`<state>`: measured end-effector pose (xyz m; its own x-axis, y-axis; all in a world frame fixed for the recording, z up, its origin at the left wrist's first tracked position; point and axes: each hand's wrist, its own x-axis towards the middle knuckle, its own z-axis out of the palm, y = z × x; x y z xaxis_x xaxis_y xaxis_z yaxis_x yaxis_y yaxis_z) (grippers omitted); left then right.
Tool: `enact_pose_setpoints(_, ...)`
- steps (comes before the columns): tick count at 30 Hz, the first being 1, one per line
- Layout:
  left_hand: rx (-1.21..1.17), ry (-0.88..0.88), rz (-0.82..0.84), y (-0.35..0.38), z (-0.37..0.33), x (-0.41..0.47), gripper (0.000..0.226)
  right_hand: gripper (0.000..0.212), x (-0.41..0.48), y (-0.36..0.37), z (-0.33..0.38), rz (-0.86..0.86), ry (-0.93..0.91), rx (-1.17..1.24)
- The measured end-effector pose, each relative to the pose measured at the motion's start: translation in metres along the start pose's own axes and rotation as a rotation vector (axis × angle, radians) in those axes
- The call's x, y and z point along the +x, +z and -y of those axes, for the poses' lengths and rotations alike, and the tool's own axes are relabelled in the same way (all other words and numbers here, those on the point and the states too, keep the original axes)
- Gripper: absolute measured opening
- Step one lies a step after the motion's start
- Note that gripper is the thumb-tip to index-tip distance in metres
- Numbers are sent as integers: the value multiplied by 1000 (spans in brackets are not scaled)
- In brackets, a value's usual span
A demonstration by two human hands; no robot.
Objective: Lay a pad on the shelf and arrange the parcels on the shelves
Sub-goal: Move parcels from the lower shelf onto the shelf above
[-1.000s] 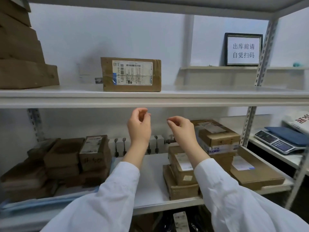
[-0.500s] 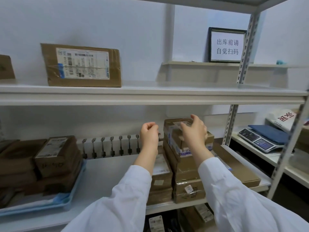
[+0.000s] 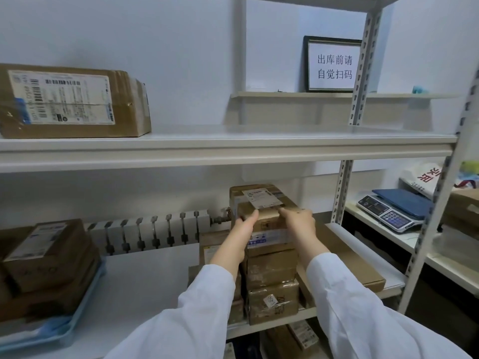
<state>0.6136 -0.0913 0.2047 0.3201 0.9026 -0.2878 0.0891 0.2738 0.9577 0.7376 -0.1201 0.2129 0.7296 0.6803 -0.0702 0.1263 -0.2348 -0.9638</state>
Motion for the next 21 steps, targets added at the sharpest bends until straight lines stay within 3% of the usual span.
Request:
enact_pose_setpoints(7,-98,77,-51,-9,-8,-5,87,65,-19,3,20,-24,-67,132)
enact_pose_setpoints(14,-249,108,-45,-42,-19,-36,62,33,-68,5,34,-106,-180,131)
enact_pose_setpoints(21,-202,65,56,-92,-32,-66,59,53,-125,12,47,-152,-354,92)
